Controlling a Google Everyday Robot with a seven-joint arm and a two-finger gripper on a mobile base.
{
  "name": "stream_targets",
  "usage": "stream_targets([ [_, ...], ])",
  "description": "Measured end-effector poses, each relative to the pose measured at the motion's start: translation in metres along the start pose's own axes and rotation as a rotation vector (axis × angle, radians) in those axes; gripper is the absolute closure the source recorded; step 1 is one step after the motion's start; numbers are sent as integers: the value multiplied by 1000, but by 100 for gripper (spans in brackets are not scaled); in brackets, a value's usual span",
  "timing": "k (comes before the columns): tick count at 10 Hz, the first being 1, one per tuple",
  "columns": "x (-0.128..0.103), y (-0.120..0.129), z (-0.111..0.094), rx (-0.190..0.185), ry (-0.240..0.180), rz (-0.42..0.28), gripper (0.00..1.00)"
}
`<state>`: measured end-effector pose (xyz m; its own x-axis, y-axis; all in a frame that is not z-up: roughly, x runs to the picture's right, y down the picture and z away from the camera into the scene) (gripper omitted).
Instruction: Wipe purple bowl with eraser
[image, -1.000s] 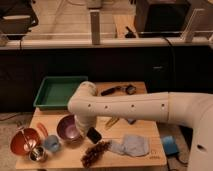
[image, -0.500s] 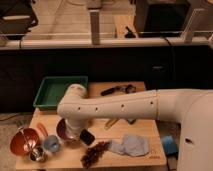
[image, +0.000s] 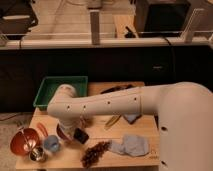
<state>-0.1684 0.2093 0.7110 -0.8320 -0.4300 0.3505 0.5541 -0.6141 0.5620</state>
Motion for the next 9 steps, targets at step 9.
stream_targets([
  [9,52,6,32,-5,-51,-22,100],
])
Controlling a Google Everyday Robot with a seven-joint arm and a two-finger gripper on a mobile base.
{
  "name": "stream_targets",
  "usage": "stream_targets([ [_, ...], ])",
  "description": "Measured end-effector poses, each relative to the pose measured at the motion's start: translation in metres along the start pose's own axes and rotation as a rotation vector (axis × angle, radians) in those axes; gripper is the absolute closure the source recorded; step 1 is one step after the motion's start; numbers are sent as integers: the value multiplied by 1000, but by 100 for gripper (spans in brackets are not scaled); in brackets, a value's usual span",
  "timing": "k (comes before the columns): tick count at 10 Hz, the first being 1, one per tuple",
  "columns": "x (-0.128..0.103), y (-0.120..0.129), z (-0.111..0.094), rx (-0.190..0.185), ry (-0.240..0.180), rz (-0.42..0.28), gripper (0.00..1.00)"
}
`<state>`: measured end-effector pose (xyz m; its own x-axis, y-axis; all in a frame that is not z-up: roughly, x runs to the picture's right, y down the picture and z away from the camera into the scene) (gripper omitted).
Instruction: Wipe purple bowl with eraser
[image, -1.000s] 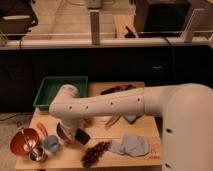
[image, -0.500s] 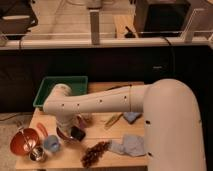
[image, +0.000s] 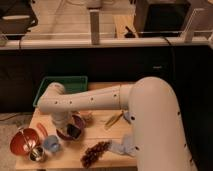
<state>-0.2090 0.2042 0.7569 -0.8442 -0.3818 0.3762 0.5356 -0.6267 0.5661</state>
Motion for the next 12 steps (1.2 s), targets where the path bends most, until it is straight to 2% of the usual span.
stream_targets([
  [3,10,14,11,1,-18,7,100],
  [7,25,34,21,39,37,-17,100],
  [9,25,44,22,53,69,-29,100],
  [12,25,40,17,75,101,-54,100],
])
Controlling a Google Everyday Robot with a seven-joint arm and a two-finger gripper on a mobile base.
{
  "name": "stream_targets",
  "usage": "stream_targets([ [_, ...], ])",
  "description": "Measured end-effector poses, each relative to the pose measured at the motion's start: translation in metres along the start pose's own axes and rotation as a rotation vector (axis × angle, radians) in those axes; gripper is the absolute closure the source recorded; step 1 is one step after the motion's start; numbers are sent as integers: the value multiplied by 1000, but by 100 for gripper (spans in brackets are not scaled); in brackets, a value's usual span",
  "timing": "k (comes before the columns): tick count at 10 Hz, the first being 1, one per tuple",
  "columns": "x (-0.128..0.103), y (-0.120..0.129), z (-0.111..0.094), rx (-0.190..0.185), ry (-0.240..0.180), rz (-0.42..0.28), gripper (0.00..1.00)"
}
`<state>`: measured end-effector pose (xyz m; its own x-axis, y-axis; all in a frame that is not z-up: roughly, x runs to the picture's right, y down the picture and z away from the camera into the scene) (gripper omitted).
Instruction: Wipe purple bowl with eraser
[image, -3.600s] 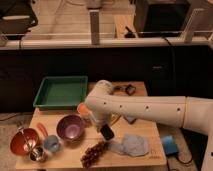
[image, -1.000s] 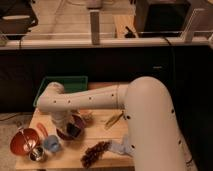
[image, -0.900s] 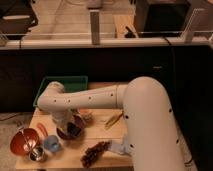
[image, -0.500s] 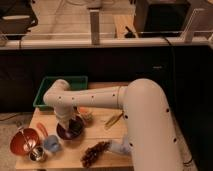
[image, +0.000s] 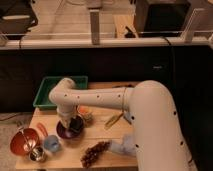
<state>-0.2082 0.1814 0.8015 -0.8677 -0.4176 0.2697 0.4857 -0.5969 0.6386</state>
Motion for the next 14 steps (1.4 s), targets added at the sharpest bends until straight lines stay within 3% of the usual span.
stream_targets([
  [3,-20,-23,-3,23,-4,-10,100],
  [6,-35,-36,-22,18,11,-27,100],
  [9,-40,-44,-29,-49,-1,-35,100],
  [12,-28,-14,-29,-58,13,-1,100],
  [14,-10,10,-26,-37,22,-1,100],
])
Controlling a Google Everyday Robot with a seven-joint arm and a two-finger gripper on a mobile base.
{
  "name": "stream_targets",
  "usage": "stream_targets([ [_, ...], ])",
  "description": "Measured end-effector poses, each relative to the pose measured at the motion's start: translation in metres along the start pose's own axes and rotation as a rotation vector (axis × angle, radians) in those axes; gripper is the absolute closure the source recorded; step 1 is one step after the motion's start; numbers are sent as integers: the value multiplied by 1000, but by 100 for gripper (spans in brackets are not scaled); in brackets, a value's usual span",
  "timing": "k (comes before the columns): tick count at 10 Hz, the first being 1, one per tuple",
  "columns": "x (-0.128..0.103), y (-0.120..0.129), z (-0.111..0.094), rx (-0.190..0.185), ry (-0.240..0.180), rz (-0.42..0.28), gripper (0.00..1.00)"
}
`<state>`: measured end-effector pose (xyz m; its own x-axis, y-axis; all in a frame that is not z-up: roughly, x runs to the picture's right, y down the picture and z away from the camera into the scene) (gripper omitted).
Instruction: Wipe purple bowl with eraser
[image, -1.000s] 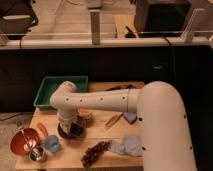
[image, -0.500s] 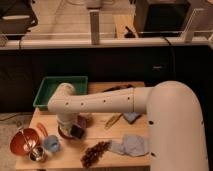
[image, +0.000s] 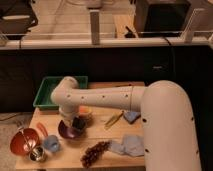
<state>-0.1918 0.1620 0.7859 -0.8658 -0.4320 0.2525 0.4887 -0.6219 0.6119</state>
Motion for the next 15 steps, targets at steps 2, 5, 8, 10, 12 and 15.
stream_targets([
  [2,17,2,7,25,14,-25,100],
  [5,20,-24,3,52,43,-78,100],
  [8,7,-57,-14,63,58,-116,100],
  [10,1,-59,-7,77,42,-118,100],
  [12,-13,-51,2,71,13,-108,100],
  [15,-32,-23,11,47,-14,-22,100],
])
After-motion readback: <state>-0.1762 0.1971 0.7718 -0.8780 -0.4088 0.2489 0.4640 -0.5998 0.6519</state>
